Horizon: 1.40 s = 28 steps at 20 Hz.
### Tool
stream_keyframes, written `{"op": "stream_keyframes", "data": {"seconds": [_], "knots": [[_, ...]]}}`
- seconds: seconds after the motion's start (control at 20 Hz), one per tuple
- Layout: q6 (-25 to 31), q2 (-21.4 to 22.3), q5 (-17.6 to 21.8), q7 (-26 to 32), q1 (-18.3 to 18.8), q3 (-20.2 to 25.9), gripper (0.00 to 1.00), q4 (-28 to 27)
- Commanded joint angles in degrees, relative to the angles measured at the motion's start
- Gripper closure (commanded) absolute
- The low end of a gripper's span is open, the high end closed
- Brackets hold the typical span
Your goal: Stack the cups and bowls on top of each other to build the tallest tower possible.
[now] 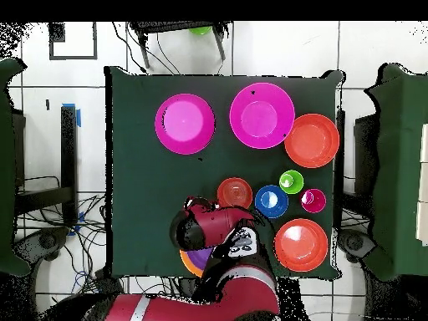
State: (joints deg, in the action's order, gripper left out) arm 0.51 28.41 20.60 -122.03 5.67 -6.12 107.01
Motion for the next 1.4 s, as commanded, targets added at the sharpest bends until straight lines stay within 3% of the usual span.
{"op": "stream_keyframes", "data": {"seconds": [0.05, 0.35, 0.9, 1.15, 1.4], "knots": [[0.4, 0.0, -0.8, -6.5, -0.6, 4.4, 0.00, 3.4], [7.8, 8.2, -2.6, -5.2, -0.1, 6.0, 0.00, 7.3], [11.8, 12.6, -3.2, -3.3, 1.0, 6.7, 0.00, 8.3], [14.0, 17.4, -1.5, 0.3, 6.4, 9.1, 0.00, 11.7], [13.5, 17.7, 1.5, 3.5, 13.0, 11.2, 0.00, 13.5]]}}
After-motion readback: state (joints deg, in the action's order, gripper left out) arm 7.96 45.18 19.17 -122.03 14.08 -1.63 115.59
